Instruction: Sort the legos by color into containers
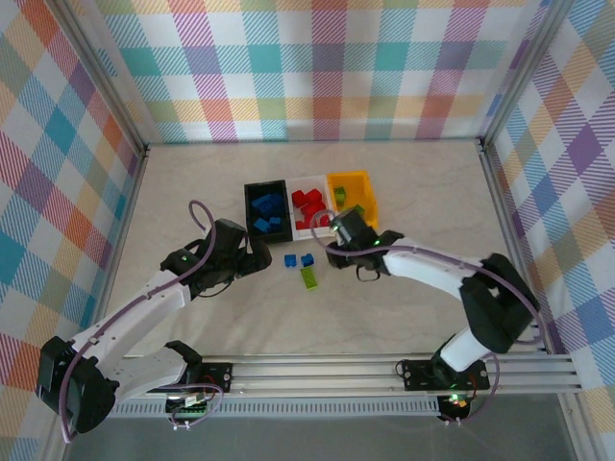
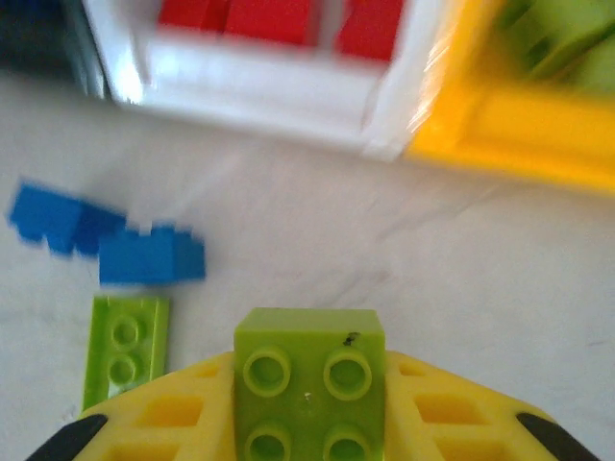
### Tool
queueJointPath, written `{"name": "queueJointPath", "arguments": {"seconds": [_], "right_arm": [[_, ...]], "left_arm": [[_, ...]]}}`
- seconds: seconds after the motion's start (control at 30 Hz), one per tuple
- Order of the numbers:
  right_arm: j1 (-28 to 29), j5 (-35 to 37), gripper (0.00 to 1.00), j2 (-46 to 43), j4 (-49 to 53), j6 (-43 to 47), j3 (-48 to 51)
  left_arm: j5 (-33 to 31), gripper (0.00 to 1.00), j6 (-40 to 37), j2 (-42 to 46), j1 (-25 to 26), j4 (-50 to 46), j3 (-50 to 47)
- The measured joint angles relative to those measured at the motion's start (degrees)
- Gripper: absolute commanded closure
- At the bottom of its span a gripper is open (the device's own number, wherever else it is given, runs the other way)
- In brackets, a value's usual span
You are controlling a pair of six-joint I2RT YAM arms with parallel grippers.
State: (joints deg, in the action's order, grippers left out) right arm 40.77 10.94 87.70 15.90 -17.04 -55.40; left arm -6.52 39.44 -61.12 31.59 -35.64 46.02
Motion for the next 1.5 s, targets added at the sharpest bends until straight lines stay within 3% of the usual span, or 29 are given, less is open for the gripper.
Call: {"name": "queueJointPath", "arguments": {"seconds": [0.17, 0.37, 0.53, 0.67, 0.8, 1.0, 1.27, 1.5], "right_arm": [[-8.9, -0.7, 0.69, 1.7, 0.7, 1.9, -10.5], [-14.7, -2.3, 0.67, 15.5, 2.2, 2.8, -23.9], [-15.9, -3.1, 0.47, 24.2, 5.5, 2.7, -30.4], [-15.9, -4.1, 0.39, 24.5, 6.7, 2.3, -30.7], [-15.8, -5.8, 0.37, 21.5, 6.4, 2.1, -29.8], [-13.3, -8.1, 0.36, 7.2, 2.9, 1.9, -18.4], [-10.4, -10.1, 0.36, -3.5, -0.4, -0.1, -3.1], [-10.5, -10.1, 0.36, -10.0, -0.5, -0.9, 2.6]], "left_arm": [[0.1, 0.0, 0.0, 0.0, 0.0, 0.0, -0.9], [1.1, 0.0, 0.1, 0.0, 0.0, 0.5, -0.9], [2.0, 0.0, 0.0, -0.7, 0.0, 1.4, -0.9], [3.1, 0.0, 0.0, -2.2, 0.0, 1.9, -0.9], [4.4, 0.01, -0.5, -4.9, 0.1, 3.3, -0.9], [5.4, 0.23, -2.1, -14.1, 2.4, 5.0, 2.8], [2.8, 0.31, -4.5, -29.7, 6.2, 6.5, 14.3], [-1.0, 0.38, -5.5, -37.9, 6.3, 6.3, 18.0]]}}
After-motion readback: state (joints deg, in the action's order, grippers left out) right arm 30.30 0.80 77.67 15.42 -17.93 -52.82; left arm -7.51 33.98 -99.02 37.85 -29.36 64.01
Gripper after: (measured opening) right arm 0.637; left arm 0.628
